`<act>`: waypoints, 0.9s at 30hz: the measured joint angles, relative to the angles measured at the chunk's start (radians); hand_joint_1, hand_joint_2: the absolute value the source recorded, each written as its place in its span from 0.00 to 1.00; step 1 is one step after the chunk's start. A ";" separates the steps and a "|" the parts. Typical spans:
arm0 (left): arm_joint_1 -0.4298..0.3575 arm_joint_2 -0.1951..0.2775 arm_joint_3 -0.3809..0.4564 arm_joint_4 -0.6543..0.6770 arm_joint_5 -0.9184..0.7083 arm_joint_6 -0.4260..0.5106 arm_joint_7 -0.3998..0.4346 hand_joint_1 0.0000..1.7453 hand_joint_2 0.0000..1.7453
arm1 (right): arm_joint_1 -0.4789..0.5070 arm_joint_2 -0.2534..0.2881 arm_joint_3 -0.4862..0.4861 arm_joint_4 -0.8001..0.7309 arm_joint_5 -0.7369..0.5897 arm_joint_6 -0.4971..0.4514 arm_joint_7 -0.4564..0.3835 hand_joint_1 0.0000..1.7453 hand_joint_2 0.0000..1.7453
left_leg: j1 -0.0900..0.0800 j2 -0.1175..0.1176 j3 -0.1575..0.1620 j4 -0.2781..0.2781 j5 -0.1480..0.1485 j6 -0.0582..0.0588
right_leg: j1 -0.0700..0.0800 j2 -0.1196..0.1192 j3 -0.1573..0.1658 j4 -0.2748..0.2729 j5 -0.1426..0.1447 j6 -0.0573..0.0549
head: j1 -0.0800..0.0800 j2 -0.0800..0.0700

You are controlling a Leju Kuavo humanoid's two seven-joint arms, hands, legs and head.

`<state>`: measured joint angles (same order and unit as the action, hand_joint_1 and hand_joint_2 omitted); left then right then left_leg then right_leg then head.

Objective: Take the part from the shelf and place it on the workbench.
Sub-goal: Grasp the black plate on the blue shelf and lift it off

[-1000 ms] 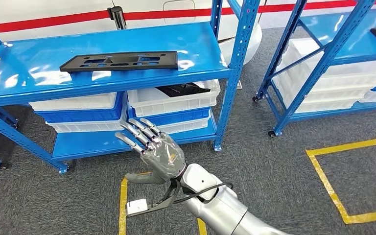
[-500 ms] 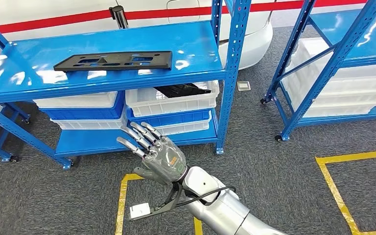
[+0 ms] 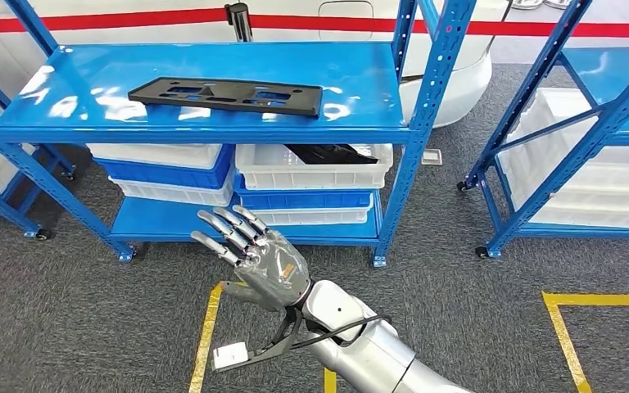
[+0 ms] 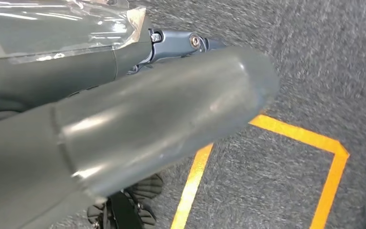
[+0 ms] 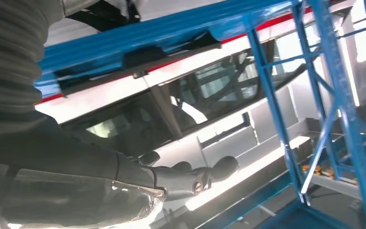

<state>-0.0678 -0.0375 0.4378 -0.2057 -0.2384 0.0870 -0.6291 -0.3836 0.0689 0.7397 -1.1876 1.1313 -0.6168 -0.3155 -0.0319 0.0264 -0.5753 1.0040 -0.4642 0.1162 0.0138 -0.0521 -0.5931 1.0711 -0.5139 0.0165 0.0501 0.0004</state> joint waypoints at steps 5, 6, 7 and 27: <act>0.000 -0.011 0.000 0.001 -0.002 0.000 0.001 0.00 0.00 | 0.010 -0.013 0.000 -0.001 0.001 0.002 0.002 0.00 0.50 | 0.010 -0.049 0.011 -0.019 0.013 -0.017 | -0.017 0.049 -0.110 0.223 -0.077 0.020 | 0.000 0.000; 0.001 -0.013 0.000 0.001 -0.002 0.000 0.001 0.00 0.00 | 0.012 -0.015 0.000 -0.001 0.001 0.003 0.003 0.00 0.25 | 0.012 -0.058 0.012 -0.018 0.012 -0.021 | -0.022 0.049 -0.102 0.199 -0.059 0.033 | 0.000 0.000; 0.002 -0.015 0.000 0.001 -0.003 0.000 0.001 0.00 0.00 | 0.012 -0.016 0.000 -0.002 0.002 0.005 0.004 0.00 0.00 | 0.014 -0.066 0.013 -0.015 0.009 -0.027 | -0.027 0.049 -0.074 0.137 -0.028 0.046 | 0.001 0.000; 0.014 -0.015 0.019 0.002 -0.035 0.021 0.000 0.00 0.00 | 0.020 -0.001 -0.006 0.005 -0.017 0.018 0.053 0.00 1.00 | 0.059 -0.026 -0.017 0.012 0.002 -0.128 | -0.046 0.047 0.023 -0.061 0.039 0.012 | -0.003 0.000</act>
<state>-0.0541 -0.0526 0.4569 -0.2041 -0.2733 0.1081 -0.6293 -0.3639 0.0683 0.7333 -1.1823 1.1140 -0.5986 -0.2626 0.0268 0.0001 -0.5922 1.0160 -0.4624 -0.0116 -0.0320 -0.0053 -0.5703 1.0096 -0.4752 0.0289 0.0471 0.0004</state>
